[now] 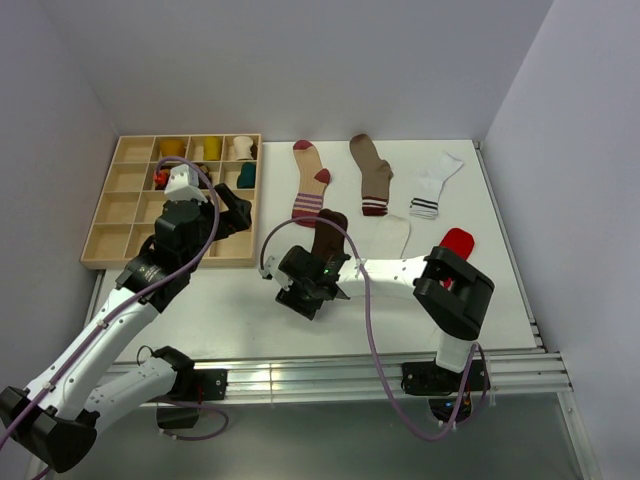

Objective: Roll the socks
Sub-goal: Roll the sock at the center of the board.

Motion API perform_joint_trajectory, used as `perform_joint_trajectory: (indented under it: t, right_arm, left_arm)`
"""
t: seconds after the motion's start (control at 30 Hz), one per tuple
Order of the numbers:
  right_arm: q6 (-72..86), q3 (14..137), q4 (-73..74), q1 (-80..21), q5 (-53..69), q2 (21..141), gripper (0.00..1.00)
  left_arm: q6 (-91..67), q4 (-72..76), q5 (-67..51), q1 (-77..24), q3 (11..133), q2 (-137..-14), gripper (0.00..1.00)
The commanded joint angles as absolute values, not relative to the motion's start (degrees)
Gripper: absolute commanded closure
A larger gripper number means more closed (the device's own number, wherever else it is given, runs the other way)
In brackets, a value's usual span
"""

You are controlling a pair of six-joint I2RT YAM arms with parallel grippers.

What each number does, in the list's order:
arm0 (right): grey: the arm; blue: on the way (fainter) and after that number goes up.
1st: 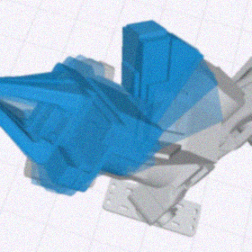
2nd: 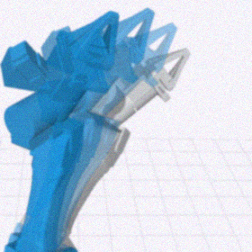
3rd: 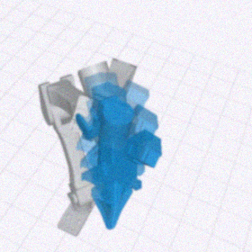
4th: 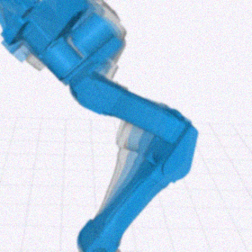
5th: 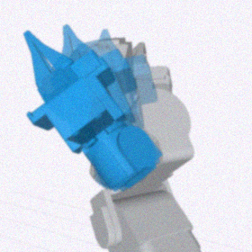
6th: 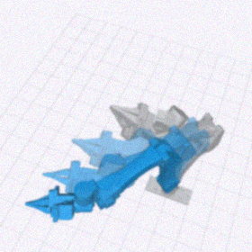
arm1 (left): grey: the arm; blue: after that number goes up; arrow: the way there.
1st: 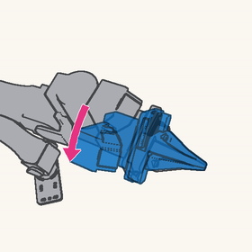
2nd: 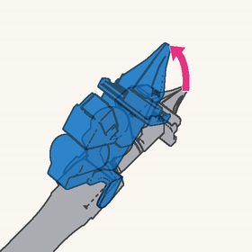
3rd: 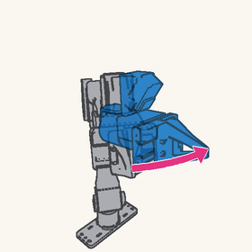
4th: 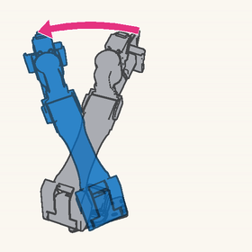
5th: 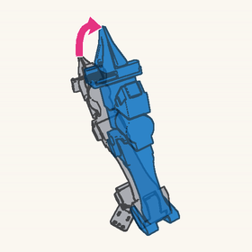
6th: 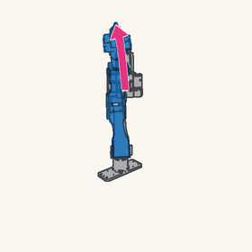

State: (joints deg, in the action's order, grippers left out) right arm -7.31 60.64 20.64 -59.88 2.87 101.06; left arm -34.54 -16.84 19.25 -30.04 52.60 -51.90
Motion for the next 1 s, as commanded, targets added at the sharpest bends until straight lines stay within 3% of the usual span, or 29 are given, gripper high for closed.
perform_joint_trajectory:
  t: [0.0, 0.27, 0.53, 0.73, 0.97]
  right_arm:
    - [-7.6, 62.8, 20.1, -60.2, 3.2, 100.7, 0.41]
    - [-7.3, 62.1, 19.9, -60.3, 2.4, 101.9, 0.46]
    - [-8.1, 62.1, 20.6, -59.9, 2.6, 101.7, 0.76]
    - [-12.0, 63.5, 25.1, -52.8, 18.4, 99.8, 0.83]
    - [-17.5, 69.7, 38.2, -43.9, 38.5, 104.3, 0.86]
  left_arm:
    - [-33.8, -13.9, 18.2, -29.7, 52.6, -51.7, 0.02]
    - [-34.3, -13.2, 18.2, -29.5, 51.6, -51.7, 0.02]
    - [-34.5, -12.2, 17.8, -29.5, 50.9, -52.1, 0.05]
    - [-34.3, -9.0, 15.8, -29.6, 48.2, -52.3, 0.12]
    - [-33.8, -0.9, 10.0, -29.7, 41.3, -52.3, 0.3]
